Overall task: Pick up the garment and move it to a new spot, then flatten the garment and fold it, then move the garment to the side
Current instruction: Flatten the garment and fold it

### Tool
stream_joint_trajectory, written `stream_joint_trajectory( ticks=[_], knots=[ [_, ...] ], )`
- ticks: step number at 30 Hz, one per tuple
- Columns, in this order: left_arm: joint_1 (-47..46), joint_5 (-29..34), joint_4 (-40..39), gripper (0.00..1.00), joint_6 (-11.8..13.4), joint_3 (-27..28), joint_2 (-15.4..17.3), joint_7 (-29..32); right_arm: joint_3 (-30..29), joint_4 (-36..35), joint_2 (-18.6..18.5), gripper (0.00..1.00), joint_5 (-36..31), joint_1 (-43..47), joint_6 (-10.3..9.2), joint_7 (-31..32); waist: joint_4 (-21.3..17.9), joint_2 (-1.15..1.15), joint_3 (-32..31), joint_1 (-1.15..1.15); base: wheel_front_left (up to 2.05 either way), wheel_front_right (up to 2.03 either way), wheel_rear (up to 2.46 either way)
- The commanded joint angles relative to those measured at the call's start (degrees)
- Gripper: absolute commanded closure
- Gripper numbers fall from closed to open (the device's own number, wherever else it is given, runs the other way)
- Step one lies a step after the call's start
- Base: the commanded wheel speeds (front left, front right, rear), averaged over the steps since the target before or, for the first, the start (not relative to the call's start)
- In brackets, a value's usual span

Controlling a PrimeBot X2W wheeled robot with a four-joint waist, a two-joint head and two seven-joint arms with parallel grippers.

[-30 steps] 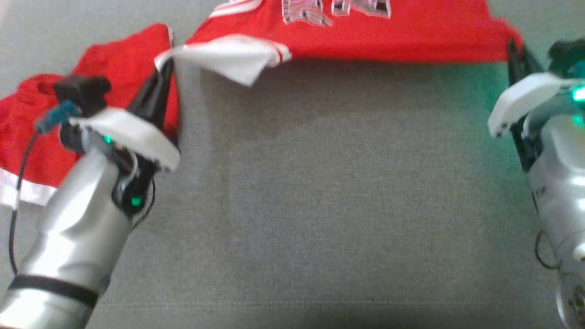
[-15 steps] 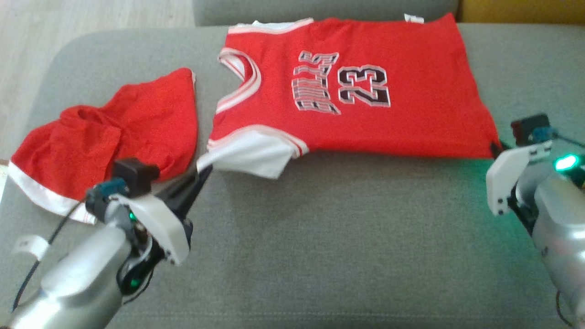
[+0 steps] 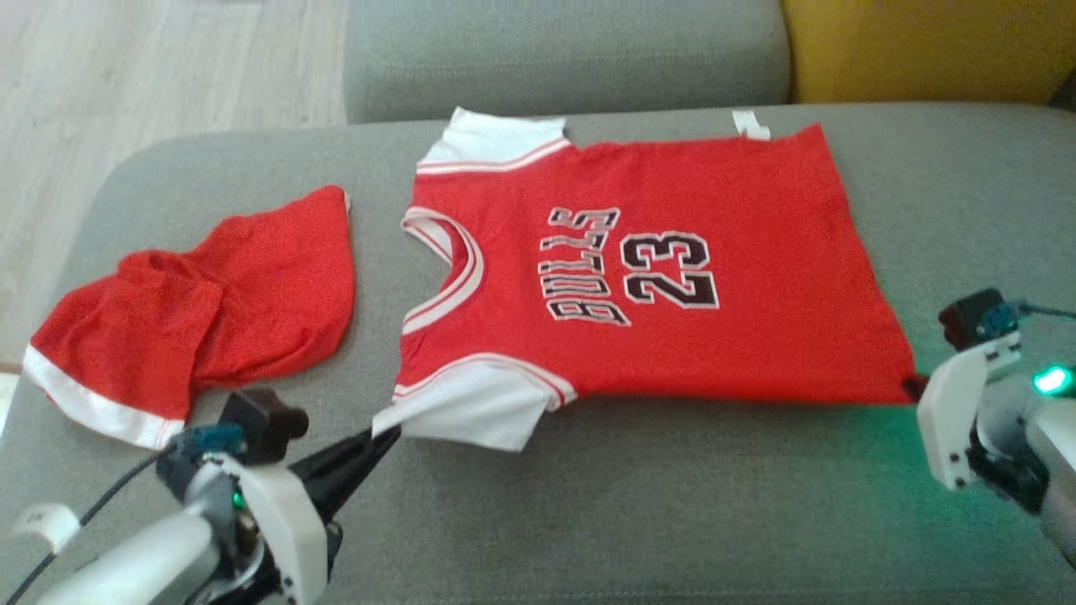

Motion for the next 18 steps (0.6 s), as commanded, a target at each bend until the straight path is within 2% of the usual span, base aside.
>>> stream_joint_trajectory(
  ticks=[1, 10, 13, 18],
  knots=[
    [-1.8, 0.1, -1.9, 1.00, 0.5, 2.6, 3.4, 0.3, 0.6, -2.1, -2.9, 1.00, 1.0, 0.7, 0.36, 0.8, -0.3, 0.00, -0.7, 0.00, 0.00, 0.00, 0.00],
    [2.6, -3.4, -12.7, 1.00, 1.4, 0.9, 10.3, 6.7, 0.9, -16.6, -12.2, 1.00, 10.7, 9.4, 0.36, 13.1, -1.1, 0.00, -1.3, 0.00, 0.00, 0.00, 0.00],
    [2.5, -3.6, -14.8, 1.00, 2.2, 1.1, 11.1, 7.5, -1.3, -19.1, -13.5, 1.00, 11.7, 10.6, 0.36, 15.0, -1.3, 0.00, -0.9, 0.00, 0.00, 0.00, 0.00],
    [0.5, -2.9, -15.9, 1.00, 3.1, 2.1, 11.4, 8.1, -5.7, -21.5, -13.4, 1.00, 11.9, 10.7, 0.36, 17.0, -1.6, 0.00, 0.3, 0.00, 0.00, 0.00, 0.00]
  ],
)
